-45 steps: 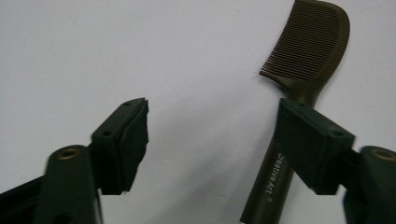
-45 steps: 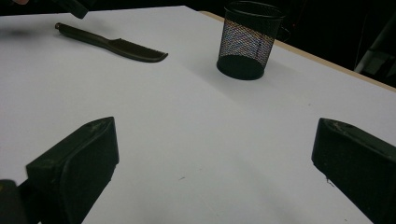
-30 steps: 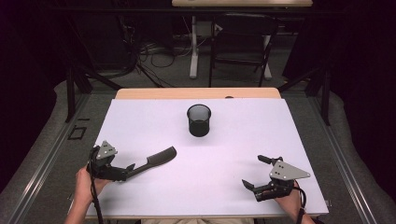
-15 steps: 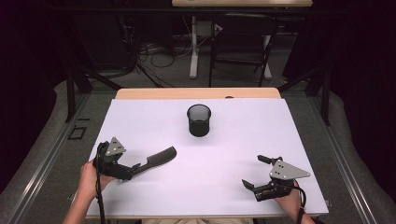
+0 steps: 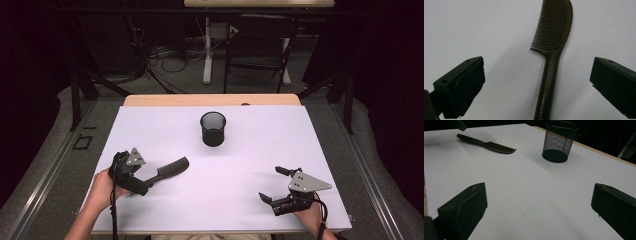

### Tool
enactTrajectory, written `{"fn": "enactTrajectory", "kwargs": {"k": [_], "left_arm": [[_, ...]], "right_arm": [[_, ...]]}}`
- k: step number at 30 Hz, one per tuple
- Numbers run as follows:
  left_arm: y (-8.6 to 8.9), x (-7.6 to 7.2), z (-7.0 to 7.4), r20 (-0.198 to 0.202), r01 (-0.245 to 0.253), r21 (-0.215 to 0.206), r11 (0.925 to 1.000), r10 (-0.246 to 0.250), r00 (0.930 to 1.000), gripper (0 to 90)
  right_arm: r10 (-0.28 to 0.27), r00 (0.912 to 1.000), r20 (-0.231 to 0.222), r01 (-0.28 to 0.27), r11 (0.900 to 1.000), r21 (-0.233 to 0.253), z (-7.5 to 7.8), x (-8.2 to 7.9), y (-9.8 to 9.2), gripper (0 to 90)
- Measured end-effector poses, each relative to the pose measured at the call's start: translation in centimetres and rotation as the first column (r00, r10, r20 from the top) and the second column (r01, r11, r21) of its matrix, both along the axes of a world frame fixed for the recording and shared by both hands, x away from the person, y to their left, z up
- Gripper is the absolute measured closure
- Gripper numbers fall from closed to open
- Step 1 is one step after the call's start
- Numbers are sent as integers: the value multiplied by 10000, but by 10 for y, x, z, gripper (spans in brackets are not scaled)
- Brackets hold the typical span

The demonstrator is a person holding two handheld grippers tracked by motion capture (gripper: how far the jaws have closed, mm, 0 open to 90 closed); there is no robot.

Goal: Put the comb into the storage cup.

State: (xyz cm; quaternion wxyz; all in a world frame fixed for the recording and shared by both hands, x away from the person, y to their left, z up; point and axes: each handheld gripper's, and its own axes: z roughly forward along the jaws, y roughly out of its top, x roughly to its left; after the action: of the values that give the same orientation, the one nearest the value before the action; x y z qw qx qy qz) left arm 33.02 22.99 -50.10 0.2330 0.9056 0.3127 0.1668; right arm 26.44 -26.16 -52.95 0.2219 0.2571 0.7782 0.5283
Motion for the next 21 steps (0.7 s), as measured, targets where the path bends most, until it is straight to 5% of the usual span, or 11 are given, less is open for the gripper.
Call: {"fn": "enactTrajectory", "kwargs": {"k": [9,16,21], "left_arm": [[-11,8,-9,-728,394,648,9971,-347,9967,45],[-18,12,-13,-1252,723,1257,9894,-564,9905,307],[-23,21,-18,-2066,1050,1581,9818,-711,9758,474]], "right_arm": [[-21,10000,-75,21,10000,2,0,1,0,0],[-25,10000,-40,25,10000,15,0,1,0,0],[-27,10000,-60,27,10000,11,-1,1,0,0]]}}
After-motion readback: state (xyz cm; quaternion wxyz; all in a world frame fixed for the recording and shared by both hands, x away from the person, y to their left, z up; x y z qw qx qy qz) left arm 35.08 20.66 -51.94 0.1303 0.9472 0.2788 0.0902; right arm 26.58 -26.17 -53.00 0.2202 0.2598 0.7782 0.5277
